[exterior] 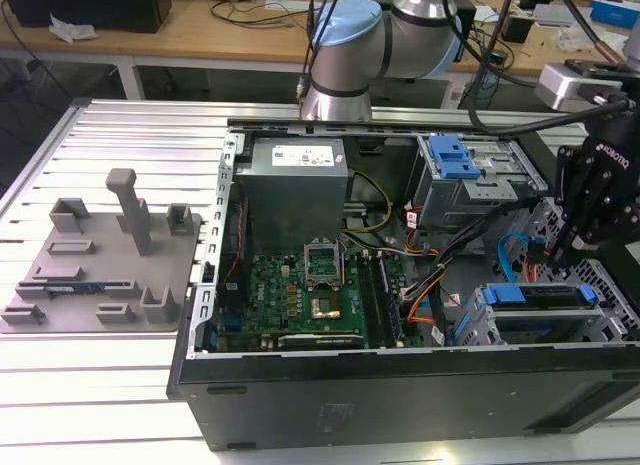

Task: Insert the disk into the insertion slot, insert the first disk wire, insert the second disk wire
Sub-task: 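Insert the first disk wire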

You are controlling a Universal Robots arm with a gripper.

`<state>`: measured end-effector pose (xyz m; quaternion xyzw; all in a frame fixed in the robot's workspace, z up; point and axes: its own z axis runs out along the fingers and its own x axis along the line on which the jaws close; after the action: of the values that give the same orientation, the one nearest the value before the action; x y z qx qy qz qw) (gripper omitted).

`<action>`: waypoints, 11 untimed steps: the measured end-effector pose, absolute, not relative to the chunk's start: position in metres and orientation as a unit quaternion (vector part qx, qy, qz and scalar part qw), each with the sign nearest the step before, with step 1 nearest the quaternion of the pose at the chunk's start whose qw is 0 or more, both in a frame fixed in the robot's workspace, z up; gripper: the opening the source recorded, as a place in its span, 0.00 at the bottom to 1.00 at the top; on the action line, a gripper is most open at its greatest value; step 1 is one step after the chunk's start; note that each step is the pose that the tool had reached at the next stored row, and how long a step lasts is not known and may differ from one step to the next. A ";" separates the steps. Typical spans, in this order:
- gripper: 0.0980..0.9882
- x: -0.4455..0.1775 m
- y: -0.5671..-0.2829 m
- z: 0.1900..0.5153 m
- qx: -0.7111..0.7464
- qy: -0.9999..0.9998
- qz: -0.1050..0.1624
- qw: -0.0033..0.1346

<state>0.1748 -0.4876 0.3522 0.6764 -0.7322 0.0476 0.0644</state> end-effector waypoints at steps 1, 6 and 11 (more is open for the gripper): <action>0.08 0.175 -0.489 0.352 0.677 -0.732 0.045 0.062; 0.08 0.175 -0.495 0.352 0.678 -0.733 0.021 0.040; 0.08 0.175 -0.499 0.352 0.679 -0.733 0.014 0.034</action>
<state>0.1749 -0.4990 0.3522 0.6789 -0.7333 0.0139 0.0335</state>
